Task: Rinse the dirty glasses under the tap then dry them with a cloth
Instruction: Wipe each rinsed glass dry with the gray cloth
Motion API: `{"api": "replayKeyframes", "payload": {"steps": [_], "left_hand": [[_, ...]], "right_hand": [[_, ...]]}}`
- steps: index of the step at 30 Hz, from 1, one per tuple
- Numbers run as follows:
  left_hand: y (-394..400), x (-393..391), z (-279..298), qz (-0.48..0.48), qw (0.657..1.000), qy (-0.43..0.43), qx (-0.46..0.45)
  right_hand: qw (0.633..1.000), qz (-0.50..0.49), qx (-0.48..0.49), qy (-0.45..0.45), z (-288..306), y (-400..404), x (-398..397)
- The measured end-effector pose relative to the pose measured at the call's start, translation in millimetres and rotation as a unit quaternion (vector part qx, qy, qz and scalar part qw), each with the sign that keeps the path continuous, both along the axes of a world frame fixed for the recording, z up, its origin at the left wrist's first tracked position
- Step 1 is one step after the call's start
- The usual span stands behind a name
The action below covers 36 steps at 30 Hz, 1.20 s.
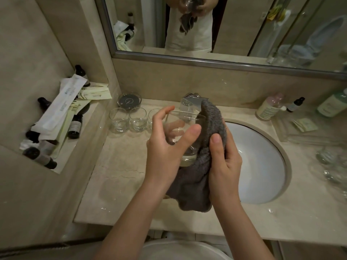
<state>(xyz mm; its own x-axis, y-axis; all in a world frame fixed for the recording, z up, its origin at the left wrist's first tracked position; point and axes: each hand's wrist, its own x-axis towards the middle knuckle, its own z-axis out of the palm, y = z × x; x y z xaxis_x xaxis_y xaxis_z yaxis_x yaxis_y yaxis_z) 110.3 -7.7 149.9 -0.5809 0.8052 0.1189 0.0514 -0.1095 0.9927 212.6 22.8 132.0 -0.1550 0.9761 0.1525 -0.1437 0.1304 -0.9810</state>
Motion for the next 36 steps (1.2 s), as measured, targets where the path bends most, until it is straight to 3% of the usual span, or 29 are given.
{"api": "replayKeyframes", "payload": {"steps": [3, 5, 10, 16, 23, 27, 32, 36], "left_hand": [[2.9, 0.2, 4.6, -0.078, 0.992, -0.097, 0.012], [5.8, 0.9, 6.3, -0.101, 0.988, -0.113, -0.003], [7.0, 1.0, 7.7, -0.025, 0.997, 0.041, -0.052], [2.5, 11.7, 9.6, 0.018, 0.995, 0.086, -0.039], [6.3, 6.7, 13.7, -0.115, 0.989, -0.090, -0.012], [10.6, 3.7, 7.8, -0.069, 0.995, 0.050, -0.053], [6.1, 19.5, 11.1, -0.038, 0.991, 0.123, -0.037], [11.3, 18.9, 11.3, -0.076, 0.995, 0.061, -0.016]], "right_hand": [[0.999, -0.009, -0.026, 0.025, 0.8, 1.9, 0.9], [0.999, -0.010, -0.033, 0.027, 0.6, 2.1, 1.8], [0.999, -0.021, -0.034, 0.014, 0.9, 1.9, 7.5], [1.000, -0.025, -0.011, 0.001, 3.4, -1.2, 5.0], [0.998, -0.027, -0.037, 0.038, 5.3, 2.3, 9.0], [0.997, -0.034, -0.051, 0.042, 4.4, 2.5, 13.6], [0.998, -0.056, -0.035, 0.023, 8.8, 2.8, 17.0], [0.996, -0.068, -0.040, 0.040, 8.0, 2.9, 21.3]]}}
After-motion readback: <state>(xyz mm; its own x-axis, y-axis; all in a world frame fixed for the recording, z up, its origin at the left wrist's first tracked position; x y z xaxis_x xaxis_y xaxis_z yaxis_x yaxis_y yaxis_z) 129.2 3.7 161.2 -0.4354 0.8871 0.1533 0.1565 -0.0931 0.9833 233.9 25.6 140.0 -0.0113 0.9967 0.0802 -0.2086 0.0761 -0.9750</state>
